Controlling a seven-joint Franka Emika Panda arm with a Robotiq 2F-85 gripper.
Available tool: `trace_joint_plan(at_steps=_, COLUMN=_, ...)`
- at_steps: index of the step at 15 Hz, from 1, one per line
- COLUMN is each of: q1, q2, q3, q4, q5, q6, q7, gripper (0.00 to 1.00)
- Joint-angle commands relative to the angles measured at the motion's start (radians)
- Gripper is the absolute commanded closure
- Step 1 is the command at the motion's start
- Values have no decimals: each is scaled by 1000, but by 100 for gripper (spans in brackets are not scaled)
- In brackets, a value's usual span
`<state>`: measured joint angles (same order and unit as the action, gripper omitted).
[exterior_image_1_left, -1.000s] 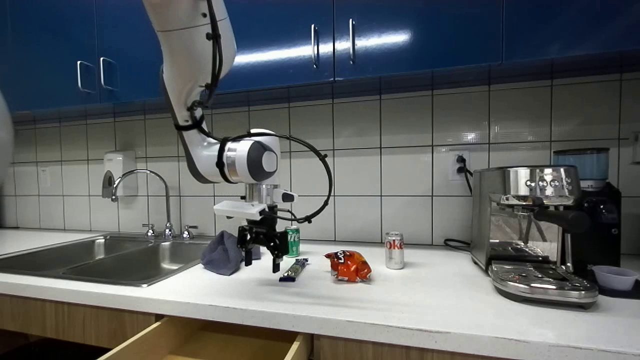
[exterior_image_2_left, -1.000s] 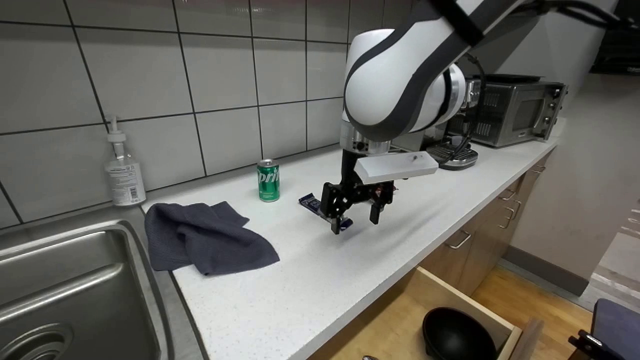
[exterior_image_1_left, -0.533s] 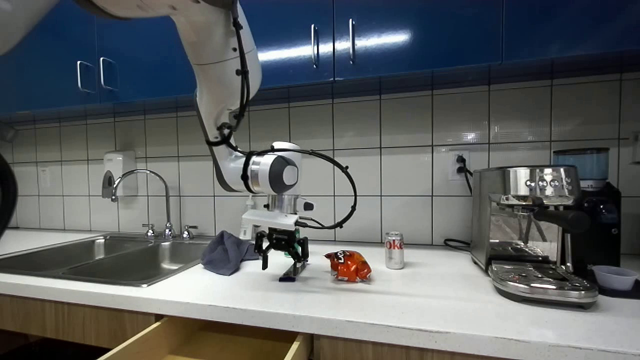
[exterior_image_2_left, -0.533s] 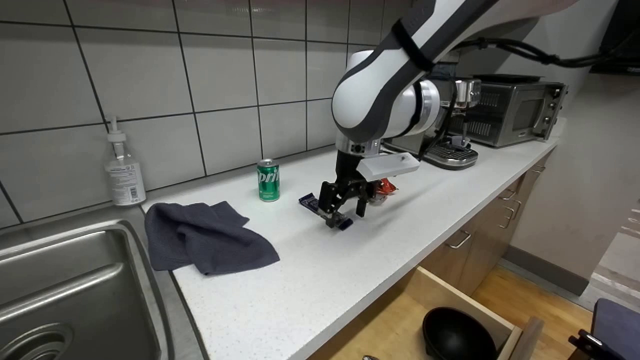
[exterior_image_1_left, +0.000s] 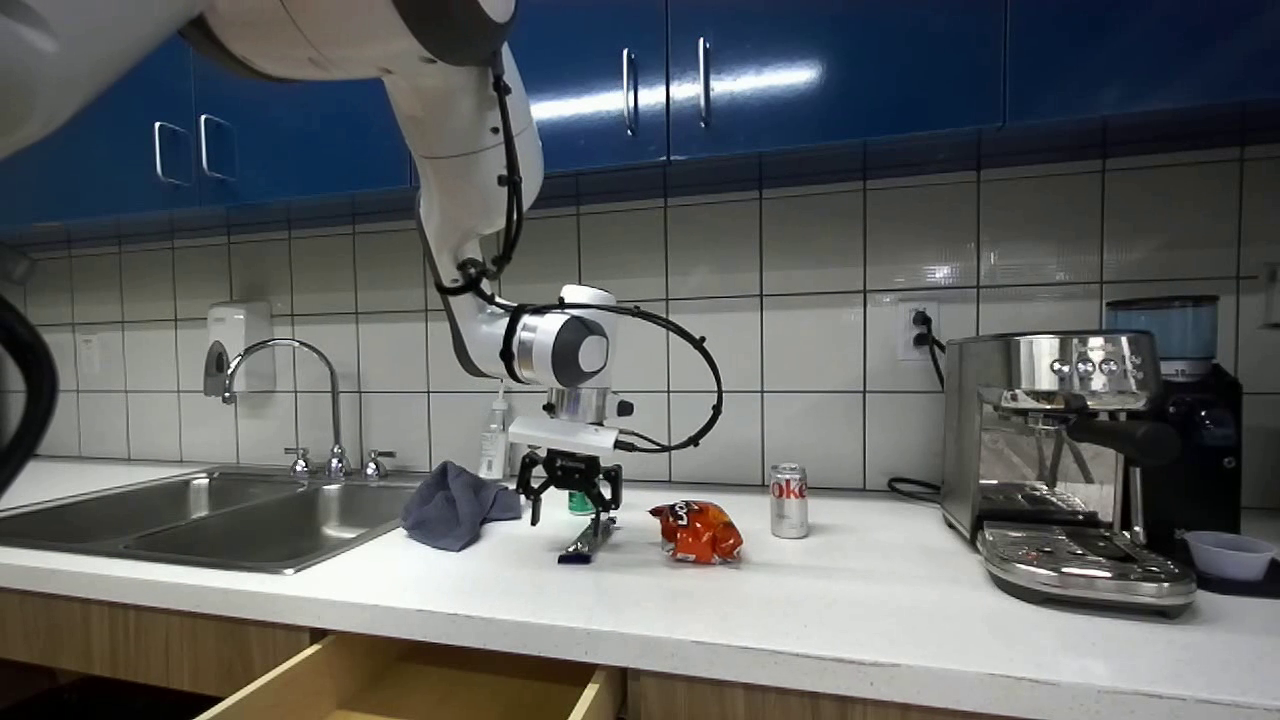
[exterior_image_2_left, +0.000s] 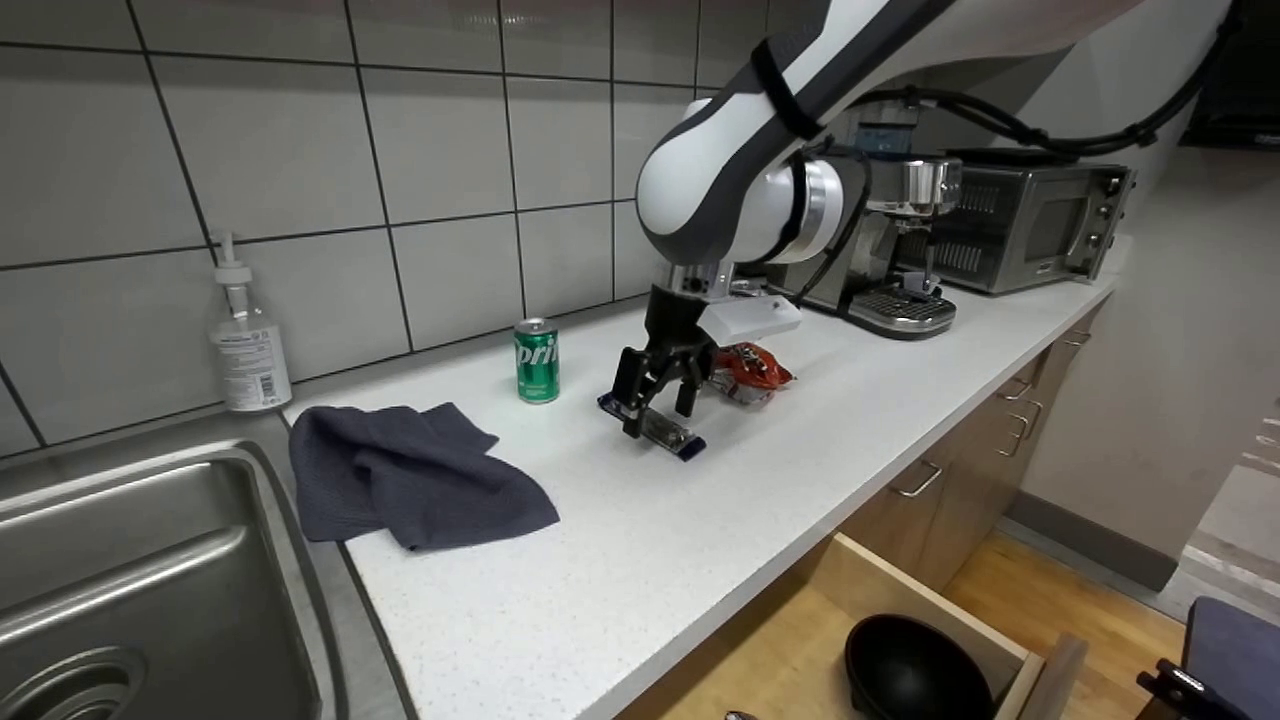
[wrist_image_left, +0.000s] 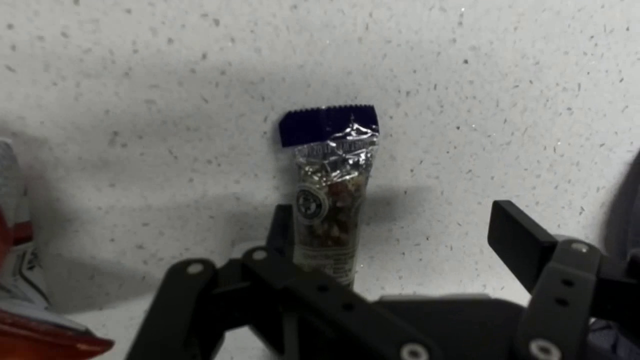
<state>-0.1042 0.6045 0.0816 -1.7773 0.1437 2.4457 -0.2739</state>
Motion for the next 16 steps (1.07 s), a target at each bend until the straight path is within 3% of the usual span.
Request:
trace_joint_plan(at_steps=1, q1=0, q2=33, q3=3, q4=81, q5=-32, q6=-76, q7=-32, gripper=0)
trace_joint_plan(at_steps=16, q1=36, q2=141, q3=-36, q4=231, q5=-139, q6=-215, q7=4, gripper=0)
